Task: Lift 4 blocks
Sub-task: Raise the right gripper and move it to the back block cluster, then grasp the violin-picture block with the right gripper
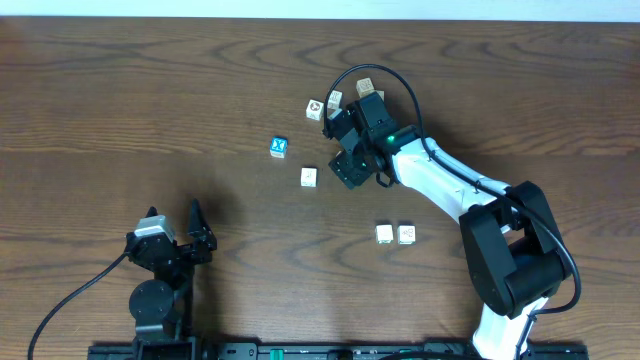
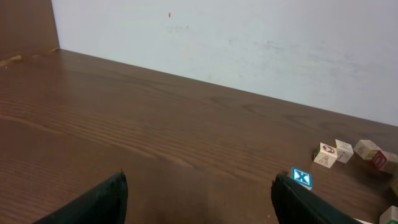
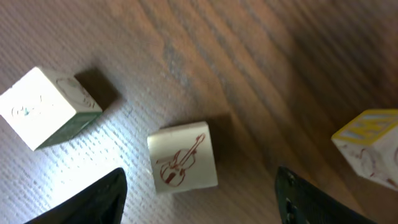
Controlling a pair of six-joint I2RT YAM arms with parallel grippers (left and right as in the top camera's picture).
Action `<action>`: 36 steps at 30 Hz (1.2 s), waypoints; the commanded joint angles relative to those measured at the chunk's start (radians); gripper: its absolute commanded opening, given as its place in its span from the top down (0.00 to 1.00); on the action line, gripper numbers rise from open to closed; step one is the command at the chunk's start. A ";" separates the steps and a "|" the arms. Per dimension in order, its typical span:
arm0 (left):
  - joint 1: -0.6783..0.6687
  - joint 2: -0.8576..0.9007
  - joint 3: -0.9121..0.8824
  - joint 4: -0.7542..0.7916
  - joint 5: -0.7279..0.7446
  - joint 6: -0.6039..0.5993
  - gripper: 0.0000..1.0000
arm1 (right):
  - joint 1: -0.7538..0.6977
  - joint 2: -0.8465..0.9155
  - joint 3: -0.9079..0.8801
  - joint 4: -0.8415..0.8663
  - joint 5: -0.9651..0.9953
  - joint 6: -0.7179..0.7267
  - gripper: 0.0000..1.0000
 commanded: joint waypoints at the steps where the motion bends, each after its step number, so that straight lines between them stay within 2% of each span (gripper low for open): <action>1: -0.004 -0.001 -0.011 -0.048 -0.024 0.002 0.25 | 0.010 0.005 0.017 0.014 0.005 -0.023 0.28; 8: -0.004 -0.001 -0.011 -0.048 -0.024 0.002 0.26 | 0.021 0.005 0.017 0.028 0.001 -0.023 0.34; 19: -0.004 -0.001 -0.011 -0.048 -0.024 0.002 0.26 | 0.051 0.072 0.017 0.038 -0.017 -0.023 0.37; 24: -0.004 -0.001 -0.011 -0.048 -0.024 0.002 0.26 | 0.076 0.090 0.017 0.058 -0.001 -0.023 0.48; 28: -0.004 -0.001 -0.011 -0.048 -0.024 0.002 0.26 | 0.085 0.090 0.032 0.065 0.042 -0.022 0.50; 33: -0.004 -0.001 -0.011 -0.048 -0.024 0.002 0.25 | 0.085 0.090 0.046 0.053 0.119 -0.002 0.60; 36: -0.004 -0.001 -0.011 -0.048 -0.024 0.002 0.25 | 0.085 0.090 0.049 0.053 0.138 0.005 0.61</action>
